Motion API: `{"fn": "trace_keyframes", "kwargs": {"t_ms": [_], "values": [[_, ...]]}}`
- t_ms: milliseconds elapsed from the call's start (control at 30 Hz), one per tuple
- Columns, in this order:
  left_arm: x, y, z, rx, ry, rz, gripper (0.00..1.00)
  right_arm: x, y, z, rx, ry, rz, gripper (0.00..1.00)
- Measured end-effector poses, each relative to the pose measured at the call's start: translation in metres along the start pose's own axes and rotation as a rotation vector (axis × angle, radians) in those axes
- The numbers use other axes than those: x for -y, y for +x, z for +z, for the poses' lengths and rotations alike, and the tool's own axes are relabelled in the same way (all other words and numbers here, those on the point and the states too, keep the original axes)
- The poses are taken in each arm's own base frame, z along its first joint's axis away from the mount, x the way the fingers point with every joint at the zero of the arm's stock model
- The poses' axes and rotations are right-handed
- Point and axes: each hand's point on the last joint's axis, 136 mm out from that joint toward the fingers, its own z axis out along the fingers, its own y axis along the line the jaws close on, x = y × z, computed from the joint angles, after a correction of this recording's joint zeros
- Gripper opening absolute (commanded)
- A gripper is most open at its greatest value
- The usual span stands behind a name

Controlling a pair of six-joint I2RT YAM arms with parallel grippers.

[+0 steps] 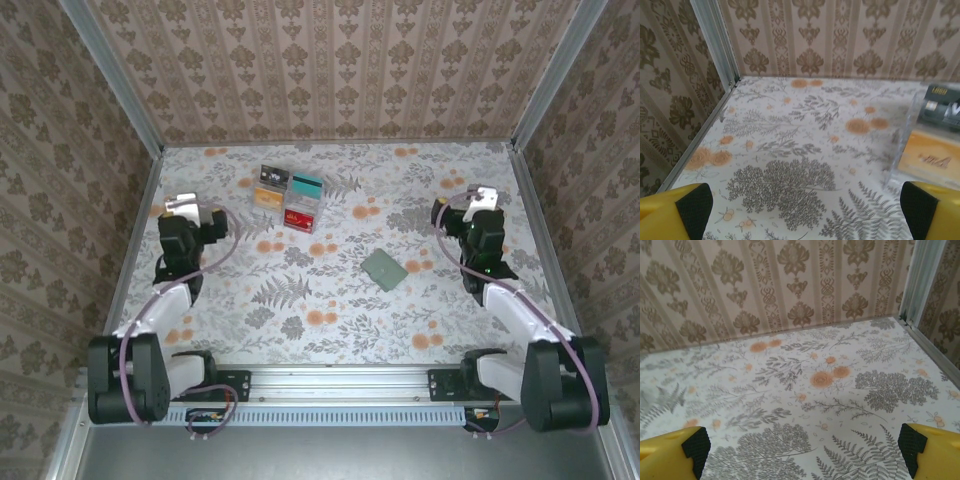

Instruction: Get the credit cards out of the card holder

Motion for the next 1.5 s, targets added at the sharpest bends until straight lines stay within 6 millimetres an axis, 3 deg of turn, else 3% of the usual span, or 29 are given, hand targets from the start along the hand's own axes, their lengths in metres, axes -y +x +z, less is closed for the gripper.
{"fn": "trace_keyframes", "kwargs": {"t_ms": [100,200,267,333,500,700,933,1333,1500], "values": [[0.003,-0.017,-0.008,-0.037,0.01,-0.108,1.0,-0.003,-0.017,-0.002,-0.074,0.013,0.088,1.0],[0.007,-0.022,-0.012,-0.124,0.018,-0.209,1.0,-0.015,-0.009,0.003,-0.223,-0.019,0.14,1.0],[0.009,-0.017,-0.012,-0.177,0.018,-0.255,1.0,-0.028,0.012,0.007,-0.344,-0.062,0.162,0.97],[0.013,-0.001,-0.013,-0.246,0.031,-0.295,1.0,-0.043,0.048,0.005,-0.498,-0.108,0.18,0.96],[0.036,0.035,-0.014,-0.402,0.106,-0.337,1.0,-0.082,0.123,-0.018,-0.812,-0.188,0.19,0.9],[0.07,0.058,-0.016,-0.507,0.202,-0.317,1.0,-0.129,0.166,-0.03,-1.0,-0.227,0.149,0.82],[0.09,0.054,-0.013,-0.515,0.247,-0.293,1.0,-0.164,0.187,-0.021,-1.074,-0.196,0.066,0.79],[0.106,0.056,-0.012,-0.538,0.273,-0.242,1.0,-0.184,0.203,-0.016,-1.122,-0.124,-0.079,0.83],[0.11,0.058,-0.009,-0.548,0.277,-0.23,1.0,-0.203,0.209,-0.025,-1.136,-0.177,-0.119,0.81]]}}
